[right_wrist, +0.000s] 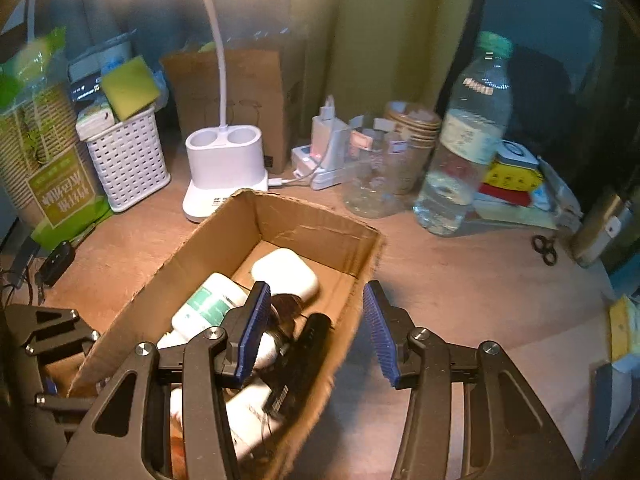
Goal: Organize rigid objects
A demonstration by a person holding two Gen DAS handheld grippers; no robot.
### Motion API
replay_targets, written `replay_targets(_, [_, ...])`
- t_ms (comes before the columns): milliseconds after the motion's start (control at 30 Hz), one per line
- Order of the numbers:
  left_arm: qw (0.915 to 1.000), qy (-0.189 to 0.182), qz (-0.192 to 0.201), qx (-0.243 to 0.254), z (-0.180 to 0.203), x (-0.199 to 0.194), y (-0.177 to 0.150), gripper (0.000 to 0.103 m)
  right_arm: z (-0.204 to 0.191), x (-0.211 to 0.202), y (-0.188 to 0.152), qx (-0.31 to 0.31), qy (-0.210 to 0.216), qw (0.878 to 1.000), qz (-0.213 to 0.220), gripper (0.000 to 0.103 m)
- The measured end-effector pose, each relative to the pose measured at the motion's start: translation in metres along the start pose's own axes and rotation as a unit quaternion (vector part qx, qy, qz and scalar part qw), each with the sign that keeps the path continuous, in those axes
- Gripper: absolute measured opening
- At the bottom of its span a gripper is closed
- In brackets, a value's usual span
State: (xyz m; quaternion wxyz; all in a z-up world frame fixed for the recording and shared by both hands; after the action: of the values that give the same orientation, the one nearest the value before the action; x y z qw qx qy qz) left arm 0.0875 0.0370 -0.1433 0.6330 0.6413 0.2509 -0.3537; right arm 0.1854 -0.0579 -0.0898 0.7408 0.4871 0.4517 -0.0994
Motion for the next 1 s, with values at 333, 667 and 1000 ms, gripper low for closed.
replay_targets(333, [0.9998, 0.011, -0.014, -0.006, 0.005, 0.013, 0.008, 0.022, 0.031, -0.038, -0.031, 0.041, -0.017, 0.998, 0.034, 0.052])
replay_targets(667, [0.9997, 0.021, -0.013, 0.002, 0.024, 0.025, 0.019, 0.022, 0.061, -0.066, -0.059, 0.083, -0.029, 0.995, 0.055, 0.052])
replay_targets(1000, [0.9995, 0.015, -0.006, 0.026, 0.047, 0.037, 0.037, 0.022, 0.074, -0.078, -0.075, 0.115, -0.05, 0.99, 0.065, 0.052])
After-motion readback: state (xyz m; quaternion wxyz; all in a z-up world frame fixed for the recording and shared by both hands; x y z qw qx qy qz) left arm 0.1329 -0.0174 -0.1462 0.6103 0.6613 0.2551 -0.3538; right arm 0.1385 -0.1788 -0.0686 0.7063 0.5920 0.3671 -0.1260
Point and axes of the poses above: each gripper's, at about its wrist camera, not at the fingertips, and x roughly the way its jaws point, z to its right, y to its top, the point moved 3 cm from there along x, roughly the way its jaws point, and after that the axes turned 3 degrees about -z, right-handed, at the moved point
